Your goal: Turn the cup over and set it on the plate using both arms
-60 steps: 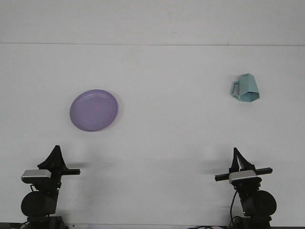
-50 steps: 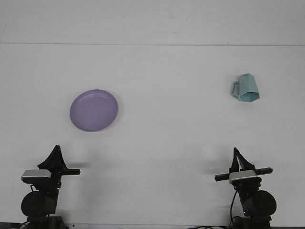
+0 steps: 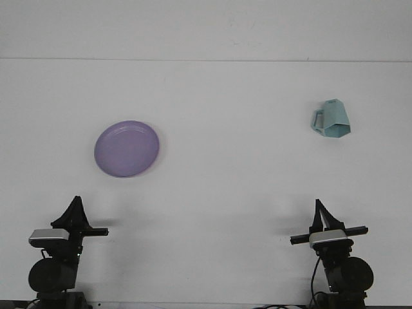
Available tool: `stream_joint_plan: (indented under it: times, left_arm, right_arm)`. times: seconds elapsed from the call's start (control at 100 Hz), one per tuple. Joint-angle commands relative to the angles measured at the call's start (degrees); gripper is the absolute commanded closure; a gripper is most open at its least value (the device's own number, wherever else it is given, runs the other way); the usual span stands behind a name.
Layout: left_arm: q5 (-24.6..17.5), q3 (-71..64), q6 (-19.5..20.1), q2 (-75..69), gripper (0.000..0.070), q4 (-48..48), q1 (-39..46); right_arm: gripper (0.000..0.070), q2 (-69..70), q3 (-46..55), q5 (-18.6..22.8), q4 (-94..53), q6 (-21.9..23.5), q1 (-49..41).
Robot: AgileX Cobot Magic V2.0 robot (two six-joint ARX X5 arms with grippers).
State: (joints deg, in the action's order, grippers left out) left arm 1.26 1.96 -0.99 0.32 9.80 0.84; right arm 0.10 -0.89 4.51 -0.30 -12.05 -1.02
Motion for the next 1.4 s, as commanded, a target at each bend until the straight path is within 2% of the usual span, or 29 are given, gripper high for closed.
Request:
stream_joint_plan:
  times: [0.0,0.16,0.24,0.36,0.47,0.57,0.7,0.74,0.8,0.88,1.0,1.09,1.18,1.23,1.33,1.39]
  left_arm:
    - [-0.15,-1.05,-0.11,-0.07,0.0685,0.57,0.04]
    - [-0.15,-1.05,-0.13,-0.07,0.0685,0.57,0.04]
    - [-0.15,-1.05,-0.13,-0.07,0.0685,0.59,0.04]
    - [-0.15,-1.05,-0.13,-0.07,0.0685,0.57,0.04]
    - [-0.15,-1.05,-0.13,-0.07,0.0685,0.57,0.04]
    - [-0.15,-1.05,-0.2,-0.07,0.0685,0.52,0.04]
    - [-0.15,-1.05,-0.24,-0.07,0.0685,0.55,0.04]
    - [-0.15,-1.05,-0.68,-0.07,0.0685,0.5,0.04]
    - [-0.15,-1.05,-1.42,-0.07,0.0685,0.55,0.04]
    - [-0.15,-1.05,-1.49,-0.07,0.0685,0.55,0.04]
    - [-0.15,-1.05,-1.53,-0.07,0.0685,0.55,0.04]
    - [-0.15,-1.05,-1.51,-0.07,0.0685,0.55,0.04]
    - [-0.15,-1.05,-1.51,-0.07,0.0685,0.55,0.04]
    - [-0.15,-1.05,-1.53,-0.07,0.0685,0.55,0.04]
    - [-0.15,-1.05,-1.68,-0.07,0.0685,0.55,0.04]
    - [-0.15,-1.05,-1.68,-0.07,0.0685,0.55,0.04]
  right_arm:
    - [0.0696,-0.04,0.15,0.0,0.74,0.42,-0.04]
    - [0.0695,-0.04,0.15,0.11,1.18,0.63,-0.04]
    - [0.0696,-0.04,0.15,0.17,1.18,2.29,-0.04]
    - [0.0696,-0.04,0.15,0.13,1.14,7.39,-0.04]
    - [0.0696,-0.04,0.15,-0.74,3.23,14.47,-0.04]
    - [0.0697,-0.04,-0.26,-5.11,8.02,20.37,-0.04]
    - [0.0698,1.88,-5.99,-14.43,2.82,21.24,-0.02]
    - [0.0698,3.5,-8.55,-16.44,0.48,21.07,-0.04]
    - [0.0698,7.06,-12.35,-17.03,-0.81,19.65,-0.02]
    - [0.0698,13.46,-17.66,-17.51,-0.79,14.05,0.02]
    - [0.0698,24.83,-24.92,-21.64,-0.96,5.01,0.63]
    - [0.0693,32.68,-28.13,-21.73,1.05,0.63,2.36]
    - [0.0681,40.11,-28.92,-19.78,6.23,-0.5,4.87]
    - [0.0618,43.63,-28.92,-18.47,8.59,-0.46,6.27]
    - [0.0417,50.42,-28.92,-16.26,13.73,-0.83,8.98]
    - [0.0366,54.53,-28.92,-14.27,17.7,-1.88,10.75]
